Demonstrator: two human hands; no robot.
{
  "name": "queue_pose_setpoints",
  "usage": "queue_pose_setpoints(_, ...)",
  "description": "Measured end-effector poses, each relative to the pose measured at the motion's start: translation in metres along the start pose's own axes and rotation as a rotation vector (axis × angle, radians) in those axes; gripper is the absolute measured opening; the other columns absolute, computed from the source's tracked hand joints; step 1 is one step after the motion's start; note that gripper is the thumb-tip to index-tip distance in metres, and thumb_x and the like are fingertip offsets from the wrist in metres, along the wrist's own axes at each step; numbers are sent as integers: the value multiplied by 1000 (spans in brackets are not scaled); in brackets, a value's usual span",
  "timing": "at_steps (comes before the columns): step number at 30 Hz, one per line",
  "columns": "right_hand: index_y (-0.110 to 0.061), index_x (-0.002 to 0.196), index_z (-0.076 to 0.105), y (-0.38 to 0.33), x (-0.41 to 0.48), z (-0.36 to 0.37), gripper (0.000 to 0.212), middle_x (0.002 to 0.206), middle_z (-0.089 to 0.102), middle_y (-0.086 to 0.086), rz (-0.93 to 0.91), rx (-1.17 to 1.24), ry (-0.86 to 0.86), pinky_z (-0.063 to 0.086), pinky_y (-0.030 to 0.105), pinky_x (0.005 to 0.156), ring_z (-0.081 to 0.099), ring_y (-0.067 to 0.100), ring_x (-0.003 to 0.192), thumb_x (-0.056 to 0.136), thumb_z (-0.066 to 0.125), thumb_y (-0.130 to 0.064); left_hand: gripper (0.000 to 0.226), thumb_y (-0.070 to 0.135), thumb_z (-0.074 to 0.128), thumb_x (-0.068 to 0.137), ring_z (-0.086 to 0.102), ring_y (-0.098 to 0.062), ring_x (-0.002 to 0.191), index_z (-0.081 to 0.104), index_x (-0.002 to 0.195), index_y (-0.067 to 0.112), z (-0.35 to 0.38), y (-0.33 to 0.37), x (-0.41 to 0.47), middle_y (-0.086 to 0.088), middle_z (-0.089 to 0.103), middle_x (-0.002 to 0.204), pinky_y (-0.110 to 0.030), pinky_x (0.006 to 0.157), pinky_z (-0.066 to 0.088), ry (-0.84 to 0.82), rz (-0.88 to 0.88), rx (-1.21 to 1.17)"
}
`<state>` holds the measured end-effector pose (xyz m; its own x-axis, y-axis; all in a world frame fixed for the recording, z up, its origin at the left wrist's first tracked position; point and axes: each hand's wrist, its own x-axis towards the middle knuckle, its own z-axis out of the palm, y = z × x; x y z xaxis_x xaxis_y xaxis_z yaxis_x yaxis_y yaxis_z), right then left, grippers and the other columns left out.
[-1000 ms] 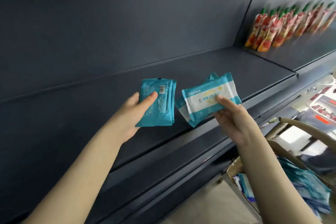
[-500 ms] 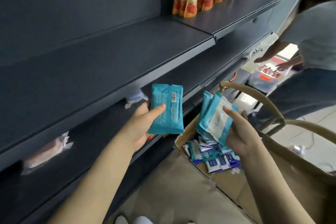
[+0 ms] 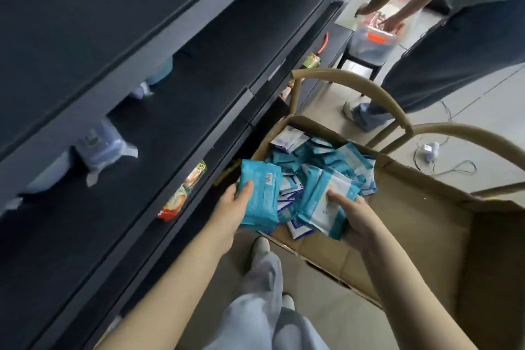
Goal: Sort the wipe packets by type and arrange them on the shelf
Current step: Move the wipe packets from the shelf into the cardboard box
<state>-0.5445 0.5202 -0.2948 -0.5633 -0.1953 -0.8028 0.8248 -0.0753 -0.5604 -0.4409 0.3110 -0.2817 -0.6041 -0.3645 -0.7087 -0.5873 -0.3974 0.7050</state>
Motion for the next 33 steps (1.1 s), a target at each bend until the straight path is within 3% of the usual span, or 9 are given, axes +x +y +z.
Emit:
queue_pose_setpoints(5,-11,129,55,-8,91,-8,36,116,71,14,-19,-60,214,54,58,92,70,35,102,94,65,-15,52,56,69,79,68,-18,104,57,123,32,33,-7,103,-1,67,123,-44,91,56,-36,-62,94)
queue_pose_setpoints(8,-11,125,55,-23,149,-7,35,113,70,12,-112,-130,268,57,54,88,71,31,96,93,69,-17,41,32,65,93,67,-18,103,51,129,19,60,-11,173,-4,66,123,-40,91,55,-43,-43,97)
queue_pose_setpoints(13,-33,90,56,-51,239,1,20,96,67,-8,-363,-558,365,57,50,85,68,23,94,86,74,-26,36,18,59,98,63,-9,95,45,131,18,96,-16,271,-4,62,124,-23,71,50,-14,14,142)
queue_pose_setpoints(17,-17,106,64,-46,299,-8,25,106,67,1,-422,-838,371,54,44,87,64,24,98,86,73,-30,50,15,55,99,52,-14,115,38,146,21,108,-31,320,-4,45,144,-28,95,44,-81,-3,435)
queue_pose_setpoints(20,-11,121,61,-33,320,-16,48,121,52,9,-369,-1037,412,50,40,92,57,26,104,86,73,-42,48,17,56,99,43,-16,117,43,144,15,113,-40,335,-8,32,142,-19,94,31,0,24,637)
queue_pose_setpoints(23,-15,134,54,-34,322,-22,59,125,49,6,-424,-985,440,51,38,95,56,20,107,88,69,-49,43,19,59,96,43,-25,125,50,138,16,118,-43,336,-9,38,137,-26,99,34,108,88,665)
queue_pose_setpoints(26,-18,126,62,-47,307,-49,44,123,55,2,-523,-824,569,49,40,99,56,17,110,92,64,-45,35,18,61,94,43,-21,121,54,129,20,130,-44,313,-2,45,131,-35,105,37,166,278,646)
queue_pose_setpoints(30,-24,131,61,-62,293,-117,42,138,54,4,-392,-809,691,41,48,108,46,24,129,93,64,-40,19,19,58,97,50,-8,108,59,115,24,170,-43,280,7,53,116,-31,97,45,-95,411,604)
queue_pose_setpoints(33,-18,132,60,-62,293,-153,45,129,63,5,-234,-673,549,55,44,93,62,24,114,91,70,-33,27,23,57,97,48,-12,120,60,124,21,209,-48,282,8,55,125,-31,105,39,-292,516,763)
